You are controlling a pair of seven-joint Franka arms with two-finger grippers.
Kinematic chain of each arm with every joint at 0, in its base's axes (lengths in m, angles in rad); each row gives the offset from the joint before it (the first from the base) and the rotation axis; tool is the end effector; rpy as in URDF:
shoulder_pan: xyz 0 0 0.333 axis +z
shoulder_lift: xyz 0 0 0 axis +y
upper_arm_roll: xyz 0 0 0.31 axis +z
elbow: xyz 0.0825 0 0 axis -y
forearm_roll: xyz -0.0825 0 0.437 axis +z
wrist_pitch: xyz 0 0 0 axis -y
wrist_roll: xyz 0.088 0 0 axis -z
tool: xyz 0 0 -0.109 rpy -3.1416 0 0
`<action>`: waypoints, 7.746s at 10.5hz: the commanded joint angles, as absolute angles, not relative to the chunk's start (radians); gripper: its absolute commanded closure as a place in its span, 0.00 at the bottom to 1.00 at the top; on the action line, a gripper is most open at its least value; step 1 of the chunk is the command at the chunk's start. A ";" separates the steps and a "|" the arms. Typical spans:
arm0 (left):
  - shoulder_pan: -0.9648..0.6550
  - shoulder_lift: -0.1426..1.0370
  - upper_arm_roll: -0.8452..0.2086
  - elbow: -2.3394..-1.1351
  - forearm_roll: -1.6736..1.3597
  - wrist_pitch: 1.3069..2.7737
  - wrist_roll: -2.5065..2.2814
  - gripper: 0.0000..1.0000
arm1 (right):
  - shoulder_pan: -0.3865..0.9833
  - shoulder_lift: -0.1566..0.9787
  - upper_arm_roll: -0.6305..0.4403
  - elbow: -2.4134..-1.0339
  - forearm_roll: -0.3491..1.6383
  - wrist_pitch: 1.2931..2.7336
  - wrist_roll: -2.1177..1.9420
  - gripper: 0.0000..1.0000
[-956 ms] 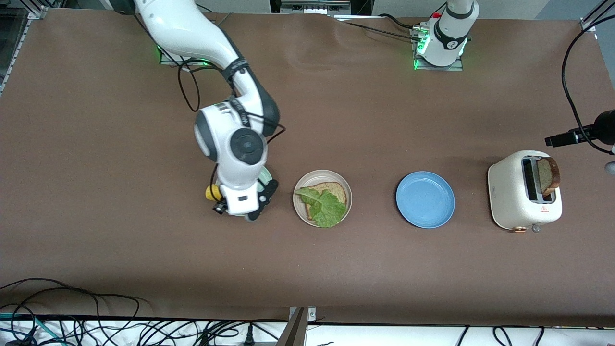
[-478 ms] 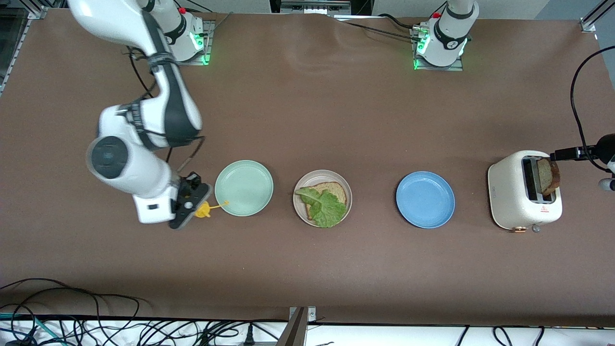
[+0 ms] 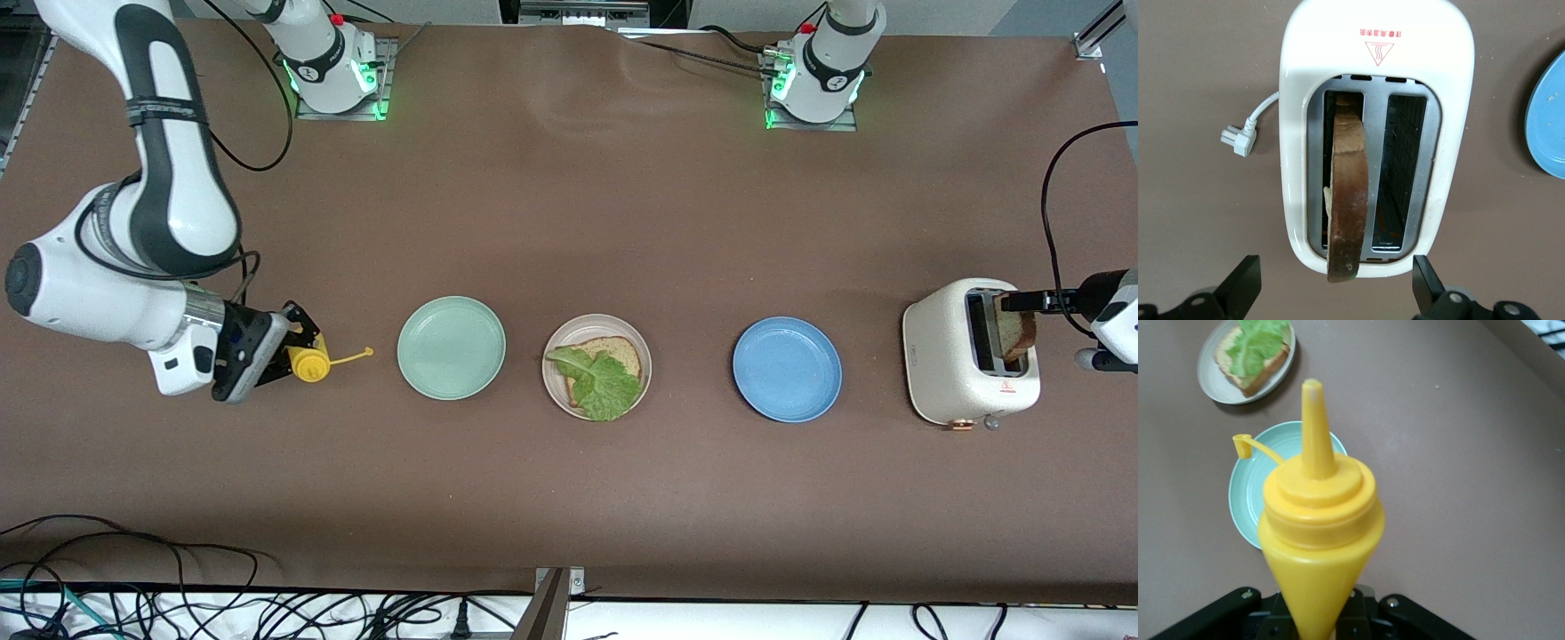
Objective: Make sandwich on beige plate with both arms
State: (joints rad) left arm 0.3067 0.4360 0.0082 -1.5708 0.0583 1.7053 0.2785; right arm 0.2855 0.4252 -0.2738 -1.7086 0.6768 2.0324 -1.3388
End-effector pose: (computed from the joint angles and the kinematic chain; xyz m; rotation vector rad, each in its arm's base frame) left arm 0.6530 0.2180 0.3393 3.0743 0.0301 -0.4736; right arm 0.6986 0.0595 0.3173 -2.3469 -1.3391 -0.3298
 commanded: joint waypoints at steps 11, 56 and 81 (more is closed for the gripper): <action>0.313 0.442 0.003 -1.532 0.095 1.665 0.310 1.00 | 0.118 0.408 -0.514 -2.158 1.210 1.749 -2.483 0.94; -0.400 0.796 -0.002 -1.445 -0.962 2.187 -0.238 0.62 | 0.061 0.414 -0.612 -1.783 0.677 1.579 -2.087 0.00; 0.020 -0.150 -0.015 -1.743 -0.075 1.596 -0.273 0.00 | 0.066 0.088 -0.091 -1.618 -0.080 1.534 0.153 0.00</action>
State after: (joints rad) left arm 0.0028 -0.1576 0.0060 -1.7836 -0.1112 1.6543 -0.2501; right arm 0.0712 0.1247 -0.1040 -1.5743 -0.0556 1.5344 0.1343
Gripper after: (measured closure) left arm 0.000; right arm 0.000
